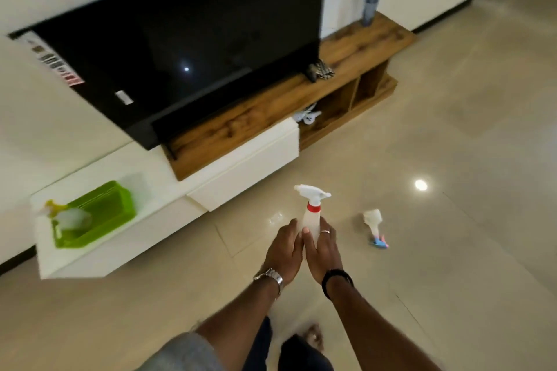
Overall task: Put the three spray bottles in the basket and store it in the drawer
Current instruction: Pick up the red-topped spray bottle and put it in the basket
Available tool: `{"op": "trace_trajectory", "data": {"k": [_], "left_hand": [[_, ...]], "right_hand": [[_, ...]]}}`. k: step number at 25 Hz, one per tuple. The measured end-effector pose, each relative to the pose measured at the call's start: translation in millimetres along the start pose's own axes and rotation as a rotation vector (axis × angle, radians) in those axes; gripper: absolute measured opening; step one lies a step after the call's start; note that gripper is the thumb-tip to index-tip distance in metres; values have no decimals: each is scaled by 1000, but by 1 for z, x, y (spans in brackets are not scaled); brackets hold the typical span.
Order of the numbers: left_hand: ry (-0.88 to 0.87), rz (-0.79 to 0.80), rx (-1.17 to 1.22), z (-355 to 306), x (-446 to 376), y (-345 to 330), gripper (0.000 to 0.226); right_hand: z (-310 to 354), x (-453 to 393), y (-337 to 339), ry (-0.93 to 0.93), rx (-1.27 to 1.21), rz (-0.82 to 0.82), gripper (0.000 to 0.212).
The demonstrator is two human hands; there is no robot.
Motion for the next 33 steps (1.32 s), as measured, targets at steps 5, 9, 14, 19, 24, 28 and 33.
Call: {"op": "trace_trajectory", "data": {"k": [5,9,14,19,24,28,33], "left_hand": [[142,-205,43,106,25,98,49],[266,-271,74,199,60,167,47],[465,-257,139,342,98,249,56],[638,-109,268,464,110,310,43],[578,-239,241,536,54,409,56],[452,-412,187,573,-23,470,51],[459,-457,263,623,-86,448,54]], "right_hand": [[50,-3,-134,94,136,194,56],[88,13,-249,149,273,348,56],[124,40,-411,102,423,519,55],[155,48,-553,43,658,738,55],[227,-10,-660,264,701,715,56],[265,-79,-714,418,607,549,54],[230,-138,-769,416,525,427,51]]}}
Point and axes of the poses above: each hand's wrist, its own x-axis away from the middle knuckle, its own y-axis out of the back of the hand, z = x × y, the point moved 5 cm from there along -x, towards the middle knuckle, and after that the axes turned 1 degree about -z, right-handed, at the moved point
